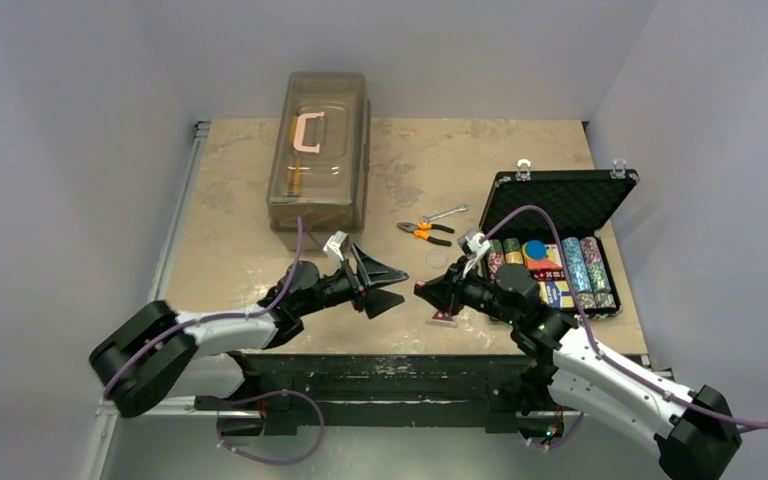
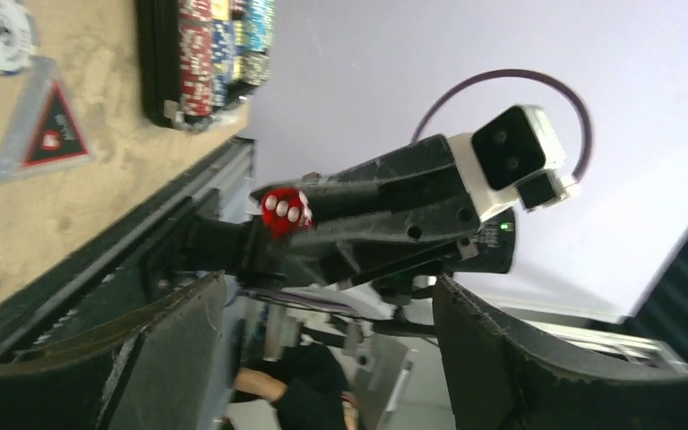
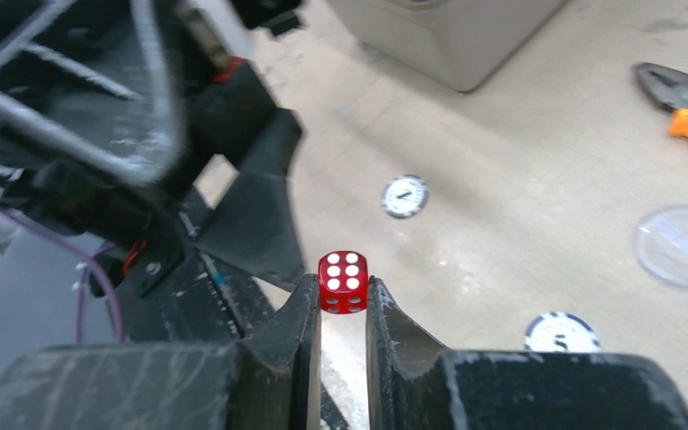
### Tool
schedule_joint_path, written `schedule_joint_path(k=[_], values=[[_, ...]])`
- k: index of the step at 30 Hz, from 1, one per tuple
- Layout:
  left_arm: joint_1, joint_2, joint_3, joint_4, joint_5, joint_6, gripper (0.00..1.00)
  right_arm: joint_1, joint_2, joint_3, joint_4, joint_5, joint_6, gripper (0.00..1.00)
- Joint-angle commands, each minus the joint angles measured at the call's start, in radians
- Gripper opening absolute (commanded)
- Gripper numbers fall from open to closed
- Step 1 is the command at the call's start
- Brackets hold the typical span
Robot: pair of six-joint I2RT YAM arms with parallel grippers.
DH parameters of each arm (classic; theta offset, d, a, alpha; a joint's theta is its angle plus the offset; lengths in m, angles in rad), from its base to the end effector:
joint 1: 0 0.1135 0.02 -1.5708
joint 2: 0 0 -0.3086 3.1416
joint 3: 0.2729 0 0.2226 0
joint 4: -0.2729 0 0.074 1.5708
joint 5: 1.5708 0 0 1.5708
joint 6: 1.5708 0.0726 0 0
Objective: Pack up texas hold em set
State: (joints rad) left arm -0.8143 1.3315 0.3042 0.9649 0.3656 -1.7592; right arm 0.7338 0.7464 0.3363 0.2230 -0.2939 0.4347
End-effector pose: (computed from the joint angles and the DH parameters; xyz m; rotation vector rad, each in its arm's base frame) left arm 0.1531 -0.2001 0.2520 -0.6511 2.1013 -2.0669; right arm 0.1010 0.1194 0.2659 -0.5058 1.8165 1.0863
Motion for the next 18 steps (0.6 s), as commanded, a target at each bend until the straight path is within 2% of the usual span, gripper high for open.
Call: schedule_joint_path(k=[1,4,7,10,12,15,18], values=[[-0.003,-0.226,0.076,-0.473,-0.077,0.293,0.83,0.0,-0.049,0.079,-0.168,0.215,0.046,0.0],[-0.005,-0.386,0.248,-1.047,-0.245,0.54,0.84,-0.001,-0.028,0.158,-0.387,0.474,0.112,0.0],[0.006,-0.48,0.393,-1.331,-0.377,0.705,0.86,-0.011,0.046,0.264,-0.618,0.703,0.203,0.0],[0.037,-0.518,0.567,-1.466,-0.42,0.861,0.87,-0.05,0.146,0.37,-0.833,0.831,0.254,0.0],[0.05,-0.495,0.718,-1.553,-0.443,0.97,0.87,-0.119,0.205,0.435,-0.931,0.853,0.266,0.0],[0.056,-0.424,0.988,-1.655,-0.497,1.122,0.88,-0.265,0.248,0.472,-0.98,0.798,0.298,0.0],[0.058,-0.351,1.154,-1.685,-0.514,1.234,0.88,-0.454,0.225,0.437,-0.97,0.695,0.329,0.0]])
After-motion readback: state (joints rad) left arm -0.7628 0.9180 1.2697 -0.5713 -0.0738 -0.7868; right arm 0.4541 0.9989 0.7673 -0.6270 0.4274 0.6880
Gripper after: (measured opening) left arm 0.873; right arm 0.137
